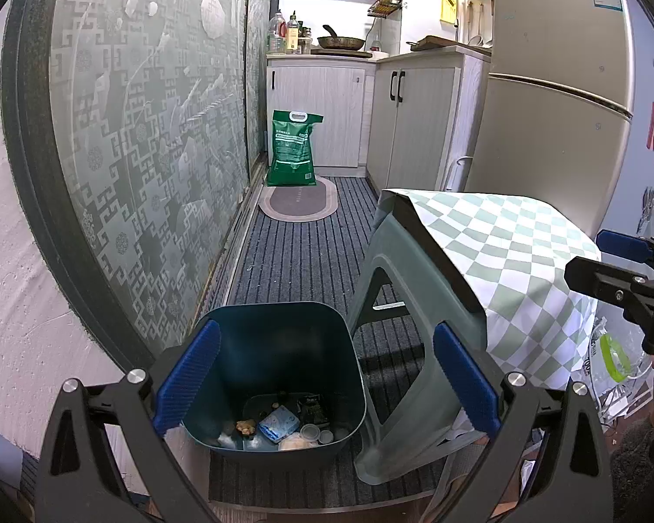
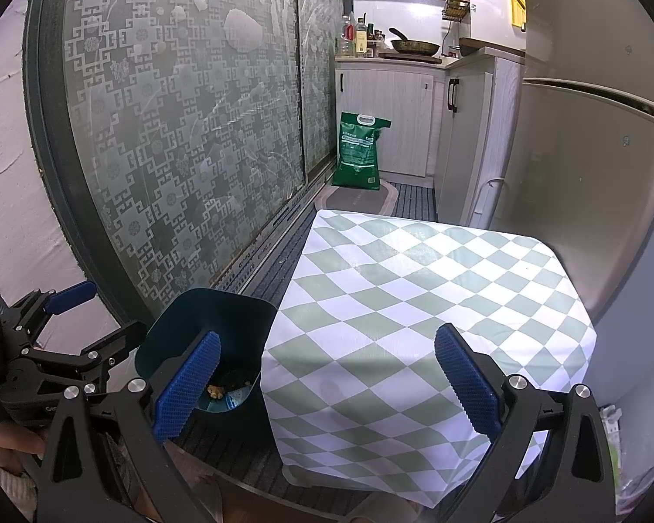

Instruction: Collect trash

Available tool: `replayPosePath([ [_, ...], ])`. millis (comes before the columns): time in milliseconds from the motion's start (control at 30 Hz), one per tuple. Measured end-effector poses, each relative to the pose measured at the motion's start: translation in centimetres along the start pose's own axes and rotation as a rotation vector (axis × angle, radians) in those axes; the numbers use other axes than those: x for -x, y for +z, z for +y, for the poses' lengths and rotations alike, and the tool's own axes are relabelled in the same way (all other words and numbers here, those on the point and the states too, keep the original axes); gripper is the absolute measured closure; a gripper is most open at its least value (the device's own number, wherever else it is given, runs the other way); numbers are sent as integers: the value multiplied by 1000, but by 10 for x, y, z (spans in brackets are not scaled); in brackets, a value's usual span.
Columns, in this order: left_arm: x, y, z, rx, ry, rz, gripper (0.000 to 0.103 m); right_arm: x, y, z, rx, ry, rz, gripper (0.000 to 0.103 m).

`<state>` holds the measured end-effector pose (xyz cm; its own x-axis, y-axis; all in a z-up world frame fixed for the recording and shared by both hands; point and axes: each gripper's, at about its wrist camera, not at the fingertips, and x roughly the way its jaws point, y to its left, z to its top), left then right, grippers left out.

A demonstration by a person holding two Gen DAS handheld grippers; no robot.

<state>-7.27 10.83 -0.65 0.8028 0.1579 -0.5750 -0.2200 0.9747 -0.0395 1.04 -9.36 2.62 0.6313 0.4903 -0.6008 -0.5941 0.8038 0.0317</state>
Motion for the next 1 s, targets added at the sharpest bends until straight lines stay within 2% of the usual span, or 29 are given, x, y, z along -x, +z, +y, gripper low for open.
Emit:
replayPosePath([
  [1000, 1, 1, 0, -1, -2, 2, 3, 0, 0, 0, 0, -1, -1, 4],
])
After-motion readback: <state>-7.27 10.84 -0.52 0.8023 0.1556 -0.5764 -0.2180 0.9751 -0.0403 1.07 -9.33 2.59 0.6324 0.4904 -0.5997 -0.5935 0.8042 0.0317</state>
